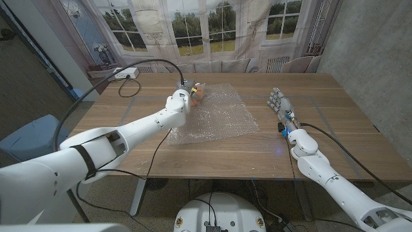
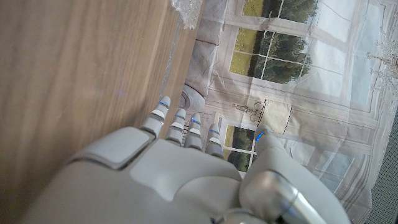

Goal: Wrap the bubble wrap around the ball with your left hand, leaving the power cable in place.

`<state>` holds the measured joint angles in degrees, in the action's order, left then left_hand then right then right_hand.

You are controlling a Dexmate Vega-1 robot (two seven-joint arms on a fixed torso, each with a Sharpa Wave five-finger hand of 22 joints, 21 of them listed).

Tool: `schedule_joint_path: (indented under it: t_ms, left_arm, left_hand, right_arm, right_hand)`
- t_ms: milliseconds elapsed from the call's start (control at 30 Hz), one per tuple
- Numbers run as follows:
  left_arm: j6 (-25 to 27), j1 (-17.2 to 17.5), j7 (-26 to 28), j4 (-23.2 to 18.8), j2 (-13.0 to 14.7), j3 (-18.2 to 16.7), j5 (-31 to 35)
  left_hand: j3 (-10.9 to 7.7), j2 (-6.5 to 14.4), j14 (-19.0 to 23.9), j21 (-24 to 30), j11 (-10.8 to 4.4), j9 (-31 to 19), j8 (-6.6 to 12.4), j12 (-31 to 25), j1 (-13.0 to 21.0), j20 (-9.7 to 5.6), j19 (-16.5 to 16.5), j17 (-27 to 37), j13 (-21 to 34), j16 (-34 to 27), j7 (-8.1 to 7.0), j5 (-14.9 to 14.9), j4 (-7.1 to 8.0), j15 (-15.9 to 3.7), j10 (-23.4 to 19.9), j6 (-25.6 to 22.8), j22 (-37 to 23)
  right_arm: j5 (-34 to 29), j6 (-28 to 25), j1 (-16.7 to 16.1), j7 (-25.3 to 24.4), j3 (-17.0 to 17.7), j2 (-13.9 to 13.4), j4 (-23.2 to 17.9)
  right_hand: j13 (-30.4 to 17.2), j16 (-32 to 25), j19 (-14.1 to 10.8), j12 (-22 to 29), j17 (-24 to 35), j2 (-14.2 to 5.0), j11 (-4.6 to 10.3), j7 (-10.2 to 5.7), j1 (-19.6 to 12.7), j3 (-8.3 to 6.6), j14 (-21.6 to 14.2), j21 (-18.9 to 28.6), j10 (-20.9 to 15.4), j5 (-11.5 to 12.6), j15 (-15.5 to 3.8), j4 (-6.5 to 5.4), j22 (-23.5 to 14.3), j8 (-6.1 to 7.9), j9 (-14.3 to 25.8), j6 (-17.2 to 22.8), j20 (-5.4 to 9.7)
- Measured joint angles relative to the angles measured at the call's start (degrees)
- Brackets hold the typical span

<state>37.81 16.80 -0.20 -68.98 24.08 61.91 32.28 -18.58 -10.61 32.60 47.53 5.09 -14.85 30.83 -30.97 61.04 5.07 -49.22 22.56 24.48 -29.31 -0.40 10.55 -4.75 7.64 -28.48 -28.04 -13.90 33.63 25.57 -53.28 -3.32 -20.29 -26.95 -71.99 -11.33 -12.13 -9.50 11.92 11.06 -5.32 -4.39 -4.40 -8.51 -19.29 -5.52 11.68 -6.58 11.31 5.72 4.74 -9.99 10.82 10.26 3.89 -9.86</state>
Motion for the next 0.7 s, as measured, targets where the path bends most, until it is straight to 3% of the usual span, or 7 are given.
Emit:
schedule_joint_path:
  t_ms: [33,167,233,333,467,533,700]
  left_arm:
    - [-1.83,0.38,6.54,0.01,0.01,-0.4,-0.47]
    - [-2.8,1.77,9.49,-0.42,0.25,-1.88,-1.12]
    - [-3.77,2.47,12.48,-0.79,0.37,-2.84,-1.82]
    - [-3.77,3.35,12.48,-1.43,0.4,-4.22,-1.82]
    - [-5.31,4.44,18.03,-2.02,0.06,-6.15,-3.39]
    - [-5.96,4.95,20.48,-2.34,-0.33,-7.18,-4.26]
    - [-7.08,5.62,24.24,-2.98,-1.39,-9.2,-5.4]
  left_hand:
    - [0.0,0.0,0.24,0.11,-0.1,0.09,0.0,0.0,0.0,-0.6,-0.6,0.39,0.17,-0.26,-0.15,-0.06,0.0,0.04,-0.48,-0.21,-0.03]
    - [0.0,-0.84,1.58,1.06,-0.14,0.39,0.0,0.0,0.84,-0.61,-0.61,1.77,0.64,-1.16,0.13,-0.43,0.0,-0.04,-2.71,-3.24,-0.27]
    - [0.01,-0.82,3.81,1.23,-0.28,0.52,0.0,0.0,0.82,-2.05,-2.05,2.43,1.04,-1.27,0.08,-0.43,-0.01,-0.1,-4.81,-4.1,-0.23]
    - [0.01,-1.22,4.29,1.8,-0.33,0.67,-0.02,0.01,1.22,-2.54,-2.55,3.04,1.42,-1.76,0.09,-0.44,-0.01,0.02,-6.38,-6.87,-0.19]
    - [0.02,-1.27,5.73,2.66,-0.33,0.8,-0.15,0.02,1.27,-2.55,-2.56,4.31,1.94,-1.92,0.02,-0.44,-0.02,-0.03,-7.56,-7.48,-0.35]
    - [0.02,-1.28,8.86,2.86,-0.29,0.92,-0.43,0.08,1.27,-5.1,-5.14,4.64,1.95,-1.93,0.11,-0.64,-0.03,0.04,-10.71,-11.4,-0.51]
    - [0.02,-1.28,8.99,3.23,-0.41,0.99,-0.57,0.24,1.27,-5.1,-5.14,4.68,2.0,-2.44,0.11,-0.77,-0.03,0.04,-10.85,-11.59,-0.33]
  right_arm:
    - [-0.02,-0.03,0.02,-0.03,-0.04,-0.16,-0.18]
    - [-0.09,-0.13,0.12,-0.06,-0.07,-0.21,-0.2]
    - [-0.13,-0.21,0.26,-0.04,-0.14,-0.27,-0.21]
    - [-0.13,-0.32,0.26,0.21,-0.14,-0.27,-0.21]
    - [0.1,-0.4,0.66,1.1,-0.34,-0.3,-0.21]
    - [0.4,-0.4,0.82,1.54,-0.38,-0.27,-0.21]
    - [0.58,-0.04,0.94,2.26,-0.46,-0.19,-0.48]
  right_hand:
    - [0.0,0.0,0.0,0.0,0.0,0.0,-0.02,0.0,0.0,0.0,0.0,0.0,-0.02,0.0,0.0,0.0,0.0,0.0,0.0,0.0,0.0]
    - [0.0,0.0,0.0,0.0,0.0,0.0,-0.21,0.0,0.0,0.0,0.0,0.0,-0.21,0.0,0.0,0.0,0.0,0.0,0.0,0.0,0.0]
    - [0.0,0.0,0.0,0.0,0.0,0.0,-0.21,0.0,0.0,0.0,0.0,0.0,-0.21,0.0,0.0,0.0,0.0,0.0,0.0,0.0,0.0]
    - [0.0,0.0,-0.28,0.0,-0.04,0.0,-0.22,0.22,-0.01,0.0,-0.12,0.0,-0.21,0.0,-0.15,0.0,0.0,0.06,0.0,0.25,0.28]
    - [0.15,0.0,-1.4,0.0,-0.31,-2.35,-0.21,0.5,-2.35,-2.37,-0.91,0.0,-2.3,0.0,-3.02,0.72,0.0,0.95,0.0,3.72,2.17]
    - [0.16,0.0,-1.95,0.36,-0.42,-3.31,0.64,0.4,-4.5,-4.42,-1.54,0.1,-3.52,0.0,-4.64,1.29,0.0,1.05,0.0,5.58,3.7]
    - [0.15,0.0,-3.49,0.45,-0.42,-4.49,1.48,-0.01,-8.02,-7.39,-2.96,0.23,-5.78,-0.31,-6.06,1.5,0.0,1.27,0.0,8.21,6.18]
